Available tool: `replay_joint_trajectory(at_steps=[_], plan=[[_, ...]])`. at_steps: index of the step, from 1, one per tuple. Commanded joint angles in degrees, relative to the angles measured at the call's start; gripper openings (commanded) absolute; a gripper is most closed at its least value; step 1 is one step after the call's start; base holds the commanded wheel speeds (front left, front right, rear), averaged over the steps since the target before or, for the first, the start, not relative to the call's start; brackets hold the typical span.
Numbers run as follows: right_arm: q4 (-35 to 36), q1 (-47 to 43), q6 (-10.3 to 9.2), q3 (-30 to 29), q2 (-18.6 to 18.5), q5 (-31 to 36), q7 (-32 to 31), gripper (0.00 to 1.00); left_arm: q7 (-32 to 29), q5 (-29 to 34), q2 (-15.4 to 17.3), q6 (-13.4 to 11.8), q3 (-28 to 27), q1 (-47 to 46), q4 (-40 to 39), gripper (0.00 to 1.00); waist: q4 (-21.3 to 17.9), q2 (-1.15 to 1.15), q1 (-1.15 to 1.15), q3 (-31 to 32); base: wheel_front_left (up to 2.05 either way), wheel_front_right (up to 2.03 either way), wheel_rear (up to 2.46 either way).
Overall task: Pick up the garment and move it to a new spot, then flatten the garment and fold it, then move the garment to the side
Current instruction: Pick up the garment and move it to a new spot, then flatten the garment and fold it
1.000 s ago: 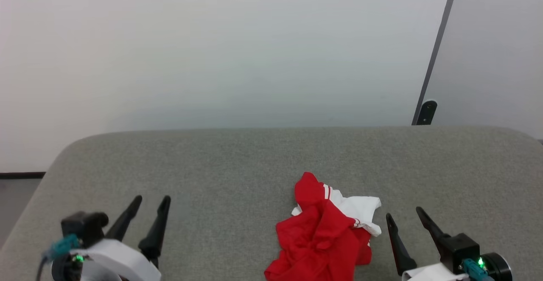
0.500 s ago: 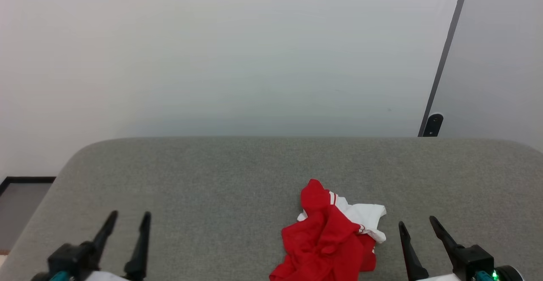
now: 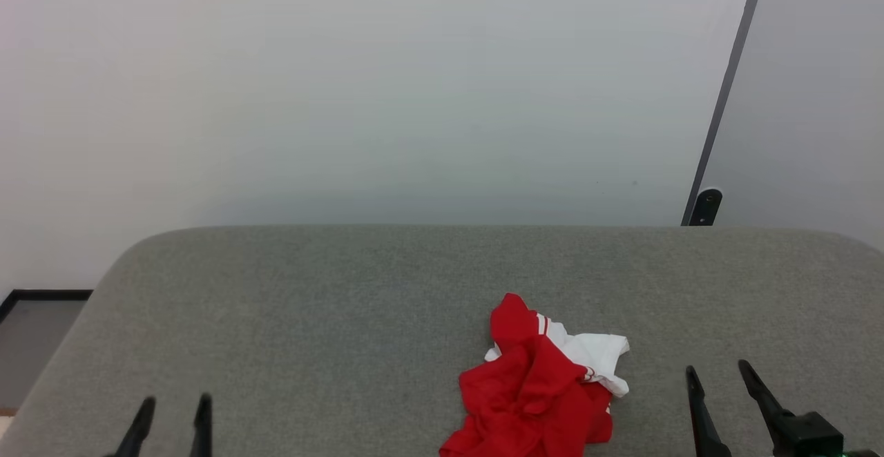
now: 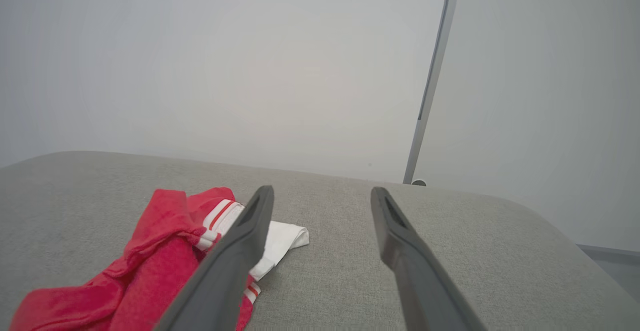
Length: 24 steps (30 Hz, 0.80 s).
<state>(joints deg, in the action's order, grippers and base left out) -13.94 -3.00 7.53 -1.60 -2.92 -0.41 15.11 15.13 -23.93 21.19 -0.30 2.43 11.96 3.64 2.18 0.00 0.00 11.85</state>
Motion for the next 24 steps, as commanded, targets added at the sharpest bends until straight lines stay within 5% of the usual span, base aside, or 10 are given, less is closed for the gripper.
replay_joint_trajectory(at_steps=[1, 24], plan=[[0.4, -0.7, -0.08, -0.2, 0.1, 0.3, 0.1, 1.0, 0.0, 0.4, -0.6, 0.5, -0.8, 0.8, -0.1, 1.0, 0.0, 0.0, 0.0, 0.0, 0.0, 0.0, 0.0], [0.3, -0.8, -0.08, 0.1, 0.1, 0.6, 0.1, 1.0, 0.0, 8.0, -5.7, 6.0, -5.8, 1.4, 2.9, 1.0, -0.9, 0.0, 0.0, -1.1, 0.0, 0.0, 0.0]])
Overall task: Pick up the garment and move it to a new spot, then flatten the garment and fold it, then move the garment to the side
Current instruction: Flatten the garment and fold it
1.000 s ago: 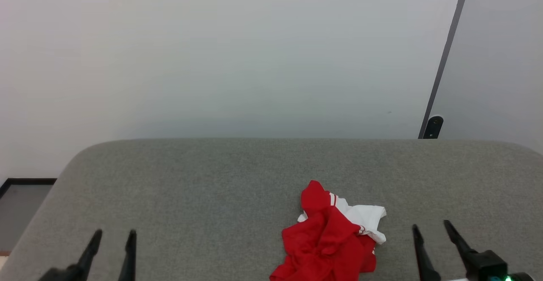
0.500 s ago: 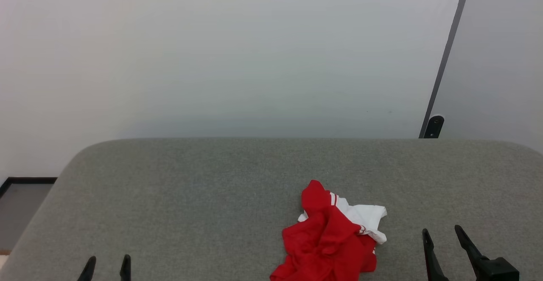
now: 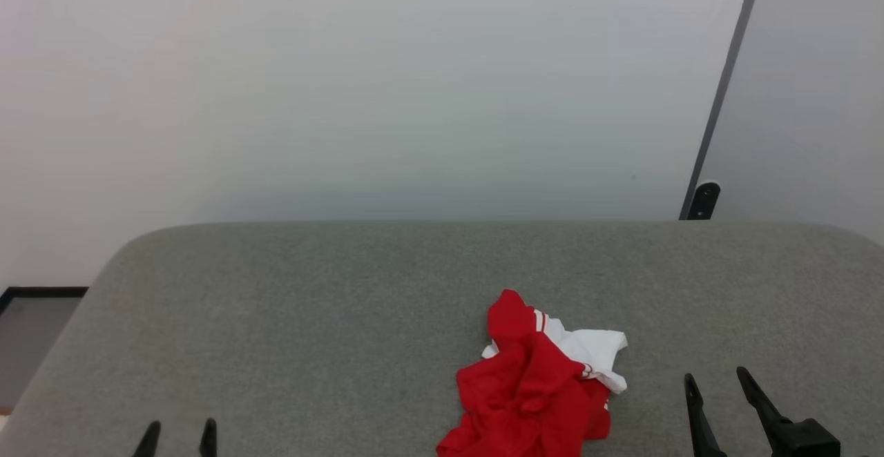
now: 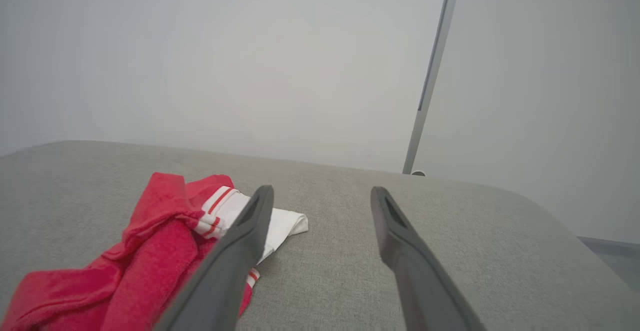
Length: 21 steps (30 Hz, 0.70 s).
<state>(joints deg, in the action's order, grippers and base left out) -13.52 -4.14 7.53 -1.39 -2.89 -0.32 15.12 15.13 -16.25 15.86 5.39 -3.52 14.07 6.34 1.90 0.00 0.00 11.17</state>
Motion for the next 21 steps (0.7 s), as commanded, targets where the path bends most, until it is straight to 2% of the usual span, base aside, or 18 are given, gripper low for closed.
replay_joint_trajectory(at_steps=[1, 11, 14, 18, 21], plan=[[-0.1, 0.7, -0.08, -0.3, 0.0, 0.7, 0.1, 1.0, 0.0, 0.6, -0.3, 0.4, 0.3, -1.1, 0.2, 1.0, -1.1, 0.0, 0.0, -0.6, 0.0, 0.0, 0.0], [0.4, 3.6, -0.08, -1.3, 0.0, 1.7, 0.1, 1.0, 0.0, -0.1, -1.8, 1.2, 0.9, -4.9, 0.9, 1.0, -9.7, 0.0, 0.0, -5.0, 0.0, 0.0, 0.0], [0.5, 4.4, -0.08, -1.3, 0.1, 1.5, 0.1, 1.0, -1.2, -1.4, -0.6, 1.6, 2.4, -7.5, 1.8, 1.0, -12.3, 0.0, 0.0, -6.8, 0.0, 0.0, 0.0], [0.6, 5.5, -0.08, -0.6, 0.0, 0.7, 0.1, 1.0, -8.4, -5.3, 2.4, 2.1, 5.4, -12.9, 1.0, 1.0, -15.0, 0.0, 0.0, -8.9, 0.0, 0.0, 0.0], [0.7, 6.5, -0.08, 0.2, 0.0, -0.1, 0.1, 1.0, -17.6, -10.3, 5.6, 2.1, 9.3, -17.8, -0.9, 1.0, -16.7, 0.0, 0.0, -10.3, 0.0, 0.0, 0.0]])
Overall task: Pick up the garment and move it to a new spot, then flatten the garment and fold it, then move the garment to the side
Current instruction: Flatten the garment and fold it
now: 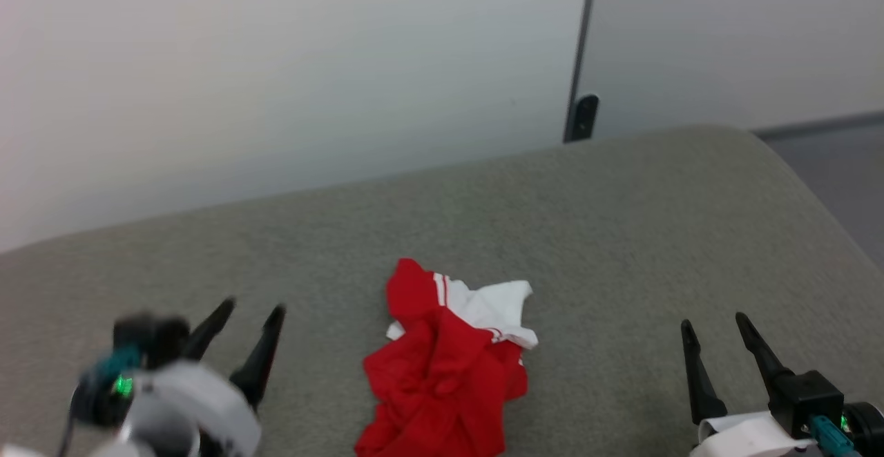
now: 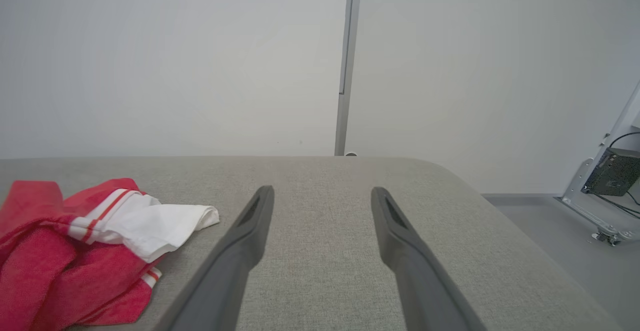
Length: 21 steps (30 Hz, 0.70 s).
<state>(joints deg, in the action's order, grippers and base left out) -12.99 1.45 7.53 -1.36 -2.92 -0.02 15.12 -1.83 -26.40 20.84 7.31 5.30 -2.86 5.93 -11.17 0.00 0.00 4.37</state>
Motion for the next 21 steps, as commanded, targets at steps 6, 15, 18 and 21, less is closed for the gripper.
replay_joint_trajectory(at_steps=[6, 15, 18, 21], plan=[[-0.4, 2.8, -0.08, 2.2, 0.1, -2.1, 0.1, 1.0, -19.9, -11.2, 5.5, 0.2, 7.7, -12.2, -2.8, 1.0, -6.4, 0.0, 0.0, -6.1, 0.0, 0.0, 0.0], [-0.9, 5.8, -0.08, 5.0, 0.1, -6.2, 0.1, 1.0, -40.0, -17.7, 7.3, 0.2, 15.0, -27.2, 0.3, 1.0, -10.7, 0.0, 0.0, -10.9, 0.0, 0.0, 0.0], [-0.9, 6.6, -0.08, 6.0, 0.1, -8.1, 0.1, 1.0, -44.4, -17.6, 7.3, 0.2, 17.3, -31.0, 2.0, 1.0, -12.3, 0.0, 0.0, -12.8, 0.0, 0.0, 0.0], [-1.1, 7.5, -0.08, 7.1, 0.1, -9.4, 0.1, 1.0, -48.6, -18.1, 7.2, 0.0, 18.7, -34.0, 4.3, 1.0, -14.0, 0.0, 0.0, -14.5, 0.0, 0.0, 0.0]])
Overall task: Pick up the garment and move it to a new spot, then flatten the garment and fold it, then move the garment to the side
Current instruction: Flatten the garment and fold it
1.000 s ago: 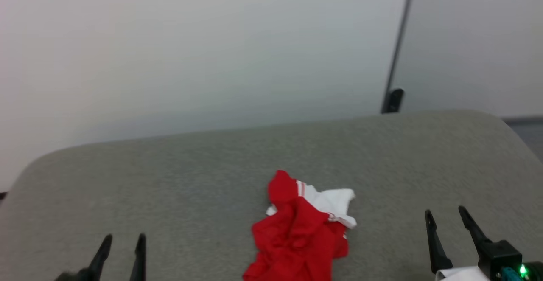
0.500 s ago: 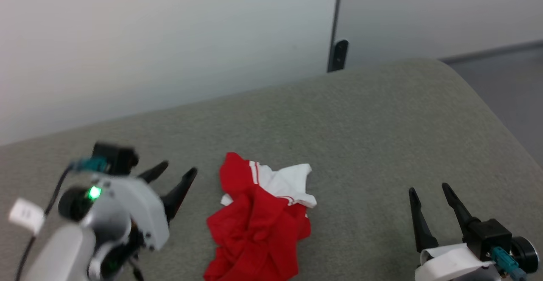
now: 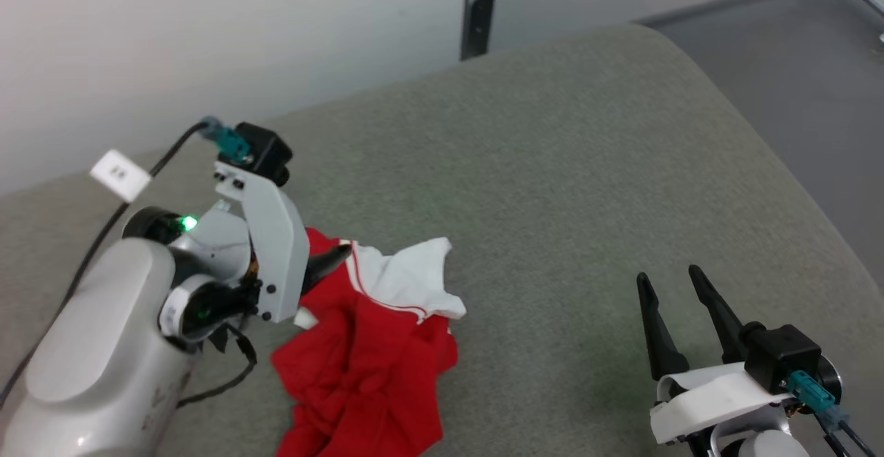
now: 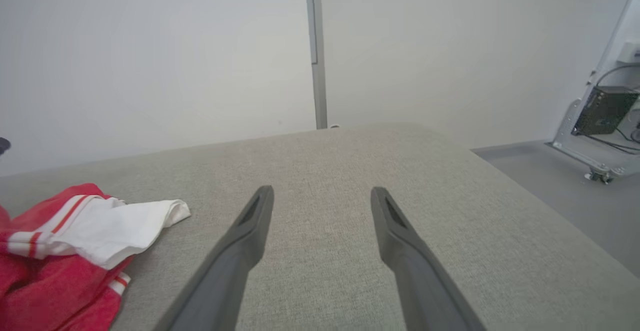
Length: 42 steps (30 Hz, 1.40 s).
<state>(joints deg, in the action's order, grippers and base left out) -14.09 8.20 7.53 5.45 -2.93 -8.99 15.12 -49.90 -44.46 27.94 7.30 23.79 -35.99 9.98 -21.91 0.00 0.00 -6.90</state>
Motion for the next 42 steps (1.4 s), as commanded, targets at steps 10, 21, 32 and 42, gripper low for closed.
replay_joint_trajectory(at_steps=[10, 21, 32, 42], plan=[[0.0, 1.8, -0.08, 1.2, 0.1, -3.7, 0.1, 1.0, -8.8, 1.1, -0.5, 0.0, 6.0, -6.1, 7.5, 1.0, -6.1, 0.0, 0.0, -6.9, 0.0, 0.0, 0.0], [0.2, 2.3, -0.08, 2.2, 0.1, -4.8, 0.1, 1.0, -10.8, 3.3, -1.7, 0.1, 11.5, -7.9, 15.1, 1.0, -7.1, 0.0, 0.0, -8.3, 0.0, 0.0, 0.0], [-0.2, 2.4, -0.08, 1.7, 0.1, -4.2, 0.1, 1.0, -10.7, 1.6, -1.5, 0.2, 15.2, -8.6, 15.9, 0.0, -5.6, 0.0, 0.0, -8.0, 0.0, 0.0, 0.0], [-0.7, 1.5, -0.08, 1.5, 0.1, -3.0, 0.1, 1.0, -8.3, -0.5, -1.4, 0.2, 15.3, -11.9, 13.9, 0.0, -3.2, 0.0, 0.0, -6.3, 0.0, 0.0, 0.0]])
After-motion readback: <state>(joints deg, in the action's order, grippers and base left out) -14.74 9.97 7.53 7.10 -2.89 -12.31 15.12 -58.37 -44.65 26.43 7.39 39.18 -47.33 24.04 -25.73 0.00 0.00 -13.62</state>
